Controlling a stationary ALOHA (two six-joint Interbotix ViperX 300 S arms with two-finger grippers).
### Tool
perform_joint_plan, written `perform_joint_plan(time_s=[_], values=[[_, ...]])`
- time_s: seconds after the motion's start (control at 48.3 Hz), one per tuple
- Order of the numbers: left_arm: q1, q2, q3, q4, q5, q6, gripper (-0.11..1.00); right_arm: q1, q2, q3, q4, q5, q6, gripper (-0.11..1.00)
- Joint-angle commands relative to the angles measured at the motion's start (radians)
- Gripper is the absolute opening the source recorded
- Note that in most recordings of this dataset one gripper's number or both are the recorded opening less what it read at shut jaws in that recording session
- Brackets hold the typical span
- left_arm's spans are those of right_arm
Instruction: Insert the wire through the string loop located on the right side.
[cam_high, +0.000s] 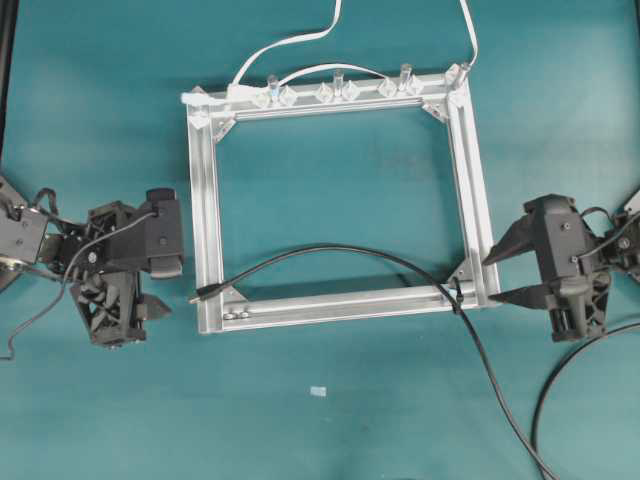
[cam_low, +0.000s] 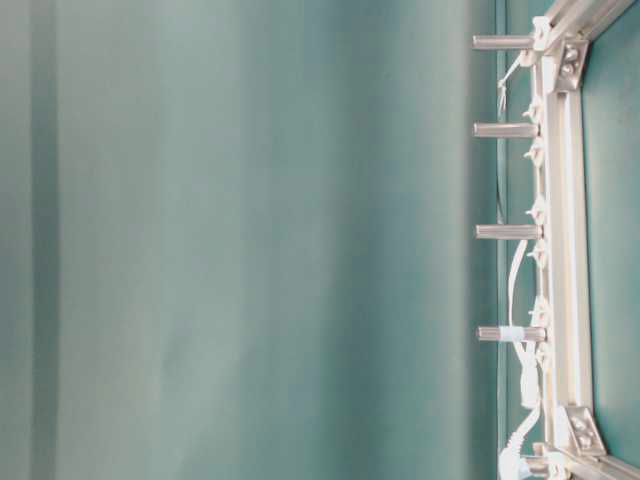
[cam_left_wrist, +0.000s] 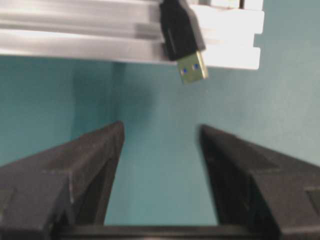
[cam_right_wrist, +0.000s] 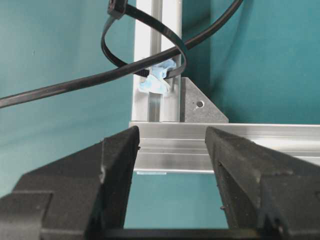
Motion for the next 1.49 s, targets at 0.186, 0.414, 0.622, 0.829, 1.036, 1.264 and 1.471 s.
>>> perform_joint_plan(time_s=[0.186, 0.414, 0.622, 0.829, 1.036, 1.264, 1.471], values=[[0.002, -0.023, -0.012, 0.012, -0.003, 0.009, 0.66, -0.005, -0.006, -0.005, -0.005, -0.009, -0.005, 0.87], [0.012, -0.08, 0.002, 0.026, -0.018, 0.057, 0.66, -0.023, -0.012, 0.017, -0.005, -0.026, -0.008, 0.87], [0.035, -0.15, 0.035, 0.026, -0.095, 0.126, 0.66, -0.061, -0.048, 0.021, -0.017, -0.071, -0.009, 0.87], [0.083, -0.236, 0.094, 0.026, -0.195, 0.147, 0.66, -0.104, -0.097, 0.029, -0.052, -0.081, -0.009, 0.87], [0.135, -0.308, 0.153, 0.026, -0.291, 0.156, 0.66, -0.152, -0.14, 0.037, -0.067, -0.081, -0.011, 0.87], [0.187, -0.37, 0.196, 0.026, -0.365, 0.245, 0.66, -0.196, -0.161, 0.043, -0.067, -0.109, -0.009, 0.87], [0.19, -0.394, 0.212, 0.018, -0.367, 0.256, 0.66, -0.199, -0.158, 0.049, -0.067, -0.176, -0.008, 0.87]])
